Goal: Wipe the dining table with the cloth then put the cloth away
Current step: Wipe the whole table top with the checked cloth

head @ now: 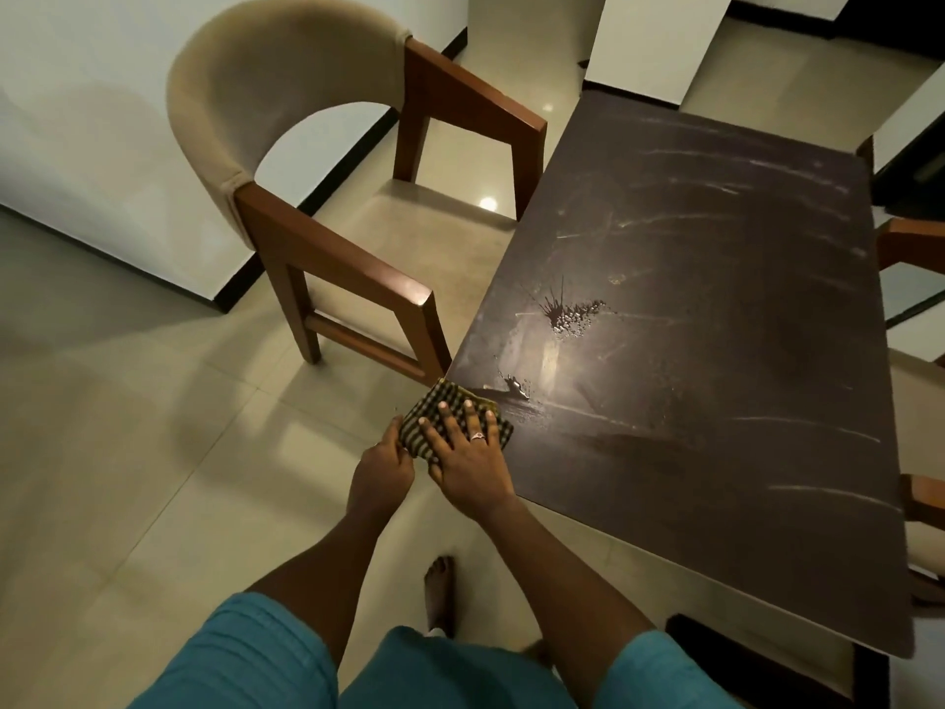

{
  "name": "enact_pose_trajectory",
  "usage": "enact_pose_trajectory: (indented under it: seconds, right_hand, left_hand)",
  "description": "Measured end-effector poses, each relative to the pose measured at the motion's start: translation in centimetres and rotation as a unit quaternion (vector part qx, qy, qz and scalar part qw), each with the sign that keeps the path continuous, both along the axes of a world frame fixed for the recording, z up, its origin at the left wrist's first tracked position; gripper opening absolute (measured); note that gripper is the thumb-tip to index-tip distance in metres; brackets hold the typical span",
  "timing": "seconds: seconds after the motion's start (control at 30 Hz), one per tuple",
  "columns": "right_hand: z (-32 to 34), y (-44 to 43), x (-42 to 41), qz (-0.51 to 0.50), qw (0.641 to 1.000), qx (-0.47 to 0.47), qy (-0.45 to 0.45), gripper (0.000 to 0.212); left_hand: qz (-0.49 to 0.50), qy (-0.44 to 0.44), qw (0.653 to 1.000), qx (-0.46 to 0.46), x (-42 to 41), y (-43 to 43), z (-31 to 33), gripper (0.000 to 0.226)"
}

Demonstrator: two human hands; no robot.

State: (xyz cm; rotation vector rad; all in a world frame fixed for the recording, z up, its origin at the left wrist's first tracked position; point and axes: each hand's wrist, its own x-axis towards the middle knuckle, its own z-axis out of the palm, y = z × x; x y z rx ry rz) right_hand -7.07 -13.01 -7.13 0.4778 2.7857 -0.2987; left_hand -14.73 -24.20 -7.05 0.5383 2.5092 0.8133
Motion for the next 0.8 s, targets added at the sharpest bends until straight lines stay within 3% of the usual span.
enact_pose_trajectory:
  seconds: [0.2, 0.4, 0.5, 0.8]
  right_hand:
    - [0.2, 4.8, -3.0, 0.003, 1.000, 0.024, 0.018, 0.056]
    - [0.3, 10.2, -6.8, -0.058, 0.998, 0.016, -0.028, 0.057]
    - [0.4, 9.9, -6.9, -0.068, 0.997, 0.013, -0.032, 0.058]
    - [0.5, 2.7, -0.9, -0.006, 1.000, 0.012, -0.019, 0.063]
  left_hand:
    - [0.013, -0.021, 1.000, 0.006, -1.3, 0.5, -0.3, 0.050]
    - [0.016, -0.062, 0.997, 0.044, -2.0, 0.7, -0.4, 0.033]
    - [0.055, -0.099, 0.990, 0.088, -2.2, 1.4, -0.1, 0.034]
    - [0.036, -0.086, 0.993, 0.071, -3.3, 1.5, 0.3, 0.028]
